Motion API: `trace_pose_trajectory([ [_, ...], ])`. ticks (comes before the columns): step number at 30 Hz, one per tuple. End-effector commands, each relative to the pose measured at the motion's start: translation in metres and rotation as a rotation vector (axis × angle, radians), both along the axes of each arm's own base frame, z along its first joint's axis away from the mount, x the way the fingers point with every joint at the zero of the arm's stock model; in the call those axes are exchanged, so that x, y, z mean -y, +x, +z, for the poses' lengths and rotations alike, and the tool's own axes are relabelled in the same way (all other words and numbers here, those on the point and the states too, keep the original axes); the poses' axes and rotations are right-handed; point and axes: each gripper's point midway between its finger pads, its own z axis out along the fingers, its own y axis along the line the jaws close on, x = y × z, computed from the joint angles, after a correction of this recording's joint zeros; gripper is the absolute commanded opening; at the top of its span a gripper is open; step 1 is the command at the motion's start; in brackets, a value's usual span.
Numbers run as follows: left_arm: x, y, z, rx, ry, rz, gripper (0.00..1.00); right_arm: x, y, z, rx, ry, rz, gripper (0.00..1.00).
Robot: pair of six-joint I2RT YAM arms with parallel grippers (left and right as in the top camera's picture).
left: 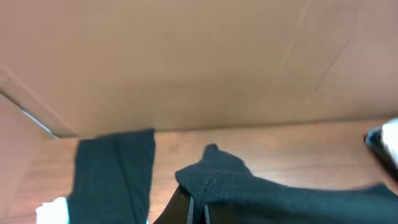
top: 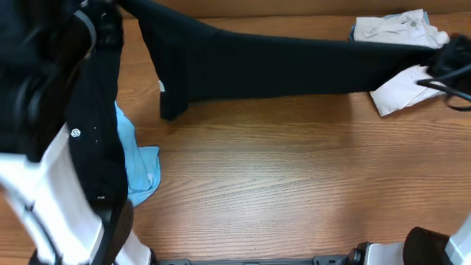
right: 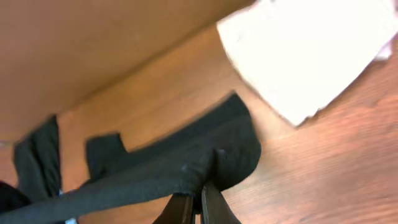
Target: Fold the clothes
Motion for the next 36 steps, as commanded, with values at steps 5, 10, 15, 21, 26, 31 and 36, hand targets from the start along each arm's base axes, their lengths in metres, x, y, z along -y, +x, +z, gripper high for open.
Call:
trace_pose_trajectory([
  [5, -0.042, -0.099, 0.071, 0.252, 0.003, 0.190, 0.04, 0.004, -0.062, 0.077, 0.235, -0.101, -0.037, 0.04],
  [10, -0.063, -0.121, 0.081, 0.295, 0.027, 0.308, 0.04, -0.004, -0.080, 0.091, 0.289, -0.153, -0.024, 0.04],
  [15, -0.063, -0.101, 0.069, 0.243, 0.052, 0.308, 0.04, 0.001, -0.069, 0.086, 0.275, -0.168, -0.007, 0.04],
  [21, -0.061, -0.041, 0.037, 0.121, 0.098, 0.313, 0.04, 0.009, -0.026, 0.065, 0.214, -0.140, 0.059, 0.04],
  [26, -0.075, 0.030, 0.002, 0.037, 0.119, 0.359, 0.04, 0.007, 0.035, 0.043, 0.194, -0.137, 0.151, 0.04],
  [31, -0.097, 0.106, -0.021, 0.062, 0.098, 0.387, 0.04, 0.000, 0.105, 0.027, 0.244, -0.151, 0.220, 0.04],
  [36, -0.106, 0.135, -0.002, 0.191, 0.061, 0.366, 0.04, 0.000, 0.144, 0.051, 0.395, -0.203, 0.212, 0.04],
])
